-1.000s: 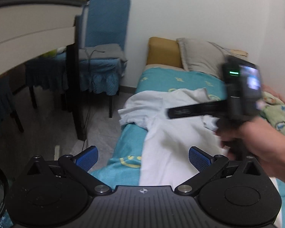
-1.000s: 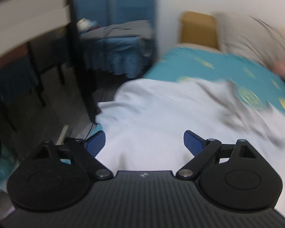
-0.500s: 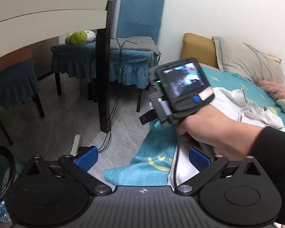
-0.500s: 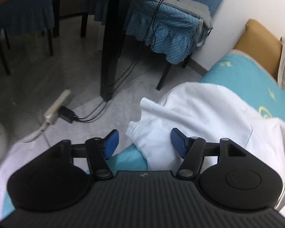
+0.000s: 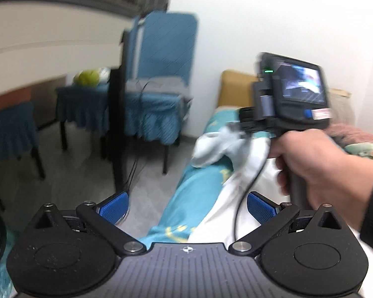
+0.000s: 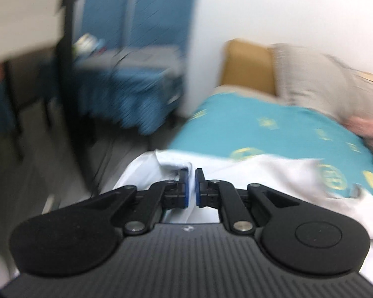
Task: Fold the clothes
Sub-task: 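Move the right gripper to the shirt's other side and grasp its edge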
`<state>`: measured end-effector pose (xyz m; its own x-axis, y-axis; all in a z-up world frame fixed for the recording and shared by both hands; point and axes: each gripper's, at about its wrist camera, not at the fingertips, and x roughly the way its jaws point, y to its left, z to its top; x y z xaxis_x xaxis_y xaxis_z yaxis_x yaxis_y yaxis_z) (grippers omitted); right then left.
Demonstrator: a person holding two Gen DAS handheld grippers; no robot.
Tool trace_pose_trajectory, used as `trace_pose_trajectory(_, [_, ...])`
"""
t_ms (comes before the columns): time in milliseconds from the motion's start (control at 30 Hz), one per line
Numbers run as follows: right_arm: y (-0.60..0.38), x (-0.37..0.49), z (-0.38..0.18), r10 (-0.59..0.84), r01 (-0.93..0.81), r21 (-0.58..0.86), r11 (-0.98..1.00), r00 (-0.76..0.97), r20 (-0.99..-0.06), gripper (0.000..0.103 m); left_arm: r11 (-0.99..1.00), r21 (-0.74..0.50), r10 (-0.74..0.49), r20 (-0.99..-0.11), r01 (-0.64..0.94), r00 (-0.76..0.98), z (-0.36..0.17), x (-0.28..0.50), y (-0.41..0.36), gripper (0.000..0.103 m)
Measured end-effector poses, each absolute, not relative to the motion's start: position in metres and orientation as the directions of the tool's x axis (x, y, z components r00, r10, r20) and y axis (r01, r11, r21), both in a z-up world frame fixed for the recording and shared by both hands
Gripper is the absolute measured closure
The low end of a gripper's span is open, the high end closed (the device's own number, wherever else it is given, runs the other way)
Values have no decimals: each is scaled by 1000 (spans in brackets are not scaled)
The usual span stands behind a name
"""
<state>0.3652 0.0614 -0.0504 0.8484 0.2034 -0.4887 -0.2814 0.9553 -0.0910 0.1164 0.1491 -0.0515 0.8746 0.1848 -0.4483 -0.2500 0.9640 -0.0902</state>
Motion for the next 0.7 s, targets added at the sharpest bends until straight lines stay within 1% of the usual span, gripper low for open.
trace_pose_trajectory(67, [20, 364, -39, 148, -193, -53, 980, 876, -459, 96, 969, -84, 177, -427, -233, 887, -49, 113, 143, 0])
trace_pose_trajectory(167, [-48, 364, -38, 59, -57, 18, 998, 892, -449, 96, 974, -96, 150, -416, -207, 897, -47, 110, 135, 0])
trace_pose_trajectory(233, [-91, 361, -47, 11, 21, 64, 998, 885, -465, 95, 976, -91, 142, -414, -196, 899, -47, 111, 129, 0])
trace_pose_trajectory(300, [-125, 359, -64, -30, 79, 78, 994, 868, -495, 95, 979, -85, 132, -413, -183, 901, -48, 113, 123, 0])
trace_pose_trajectory(433, [-184, 347, -99, -34, 160, 186, 970, 840, -541, 93, 985, -55, 124, -431, -163, 894, -54, 121, 110, 0])
trace_pose_trajectory(533, [-206, 334, -109, -45, 180, 192, 965, 833, -552, 93, 987, -36, 122, -439, -154, 890, -58, 127, 101, 0])
trace_pose_trajectory(600, [-210, 331, -111, -12, 150, 196, 969, 822, -570, 91, 989, -15, 127, -443, -149, 888, -61, 130, 94, 0])
trace_pose_trajectory(633, [-209, 332, -110, 3, 136, 196, 971, 814, -580, 84, 989, -2, 130, -445, -146, 886, -62, 131, 91, 0])
trace_pose_trajectory(667, [-208, 328, -106, 10, 122, 189, 974, 815, -579, 75, 990, 10, 133, -448, -144, 884, -63, 131, 88, 0])
trace_pose_trajectory(700, [-207, 324, -102, 16, 109, 182, 977, 817, -576, 49, 990, 16, 134, -449, -141, 883, -64, 130, 85, 1])
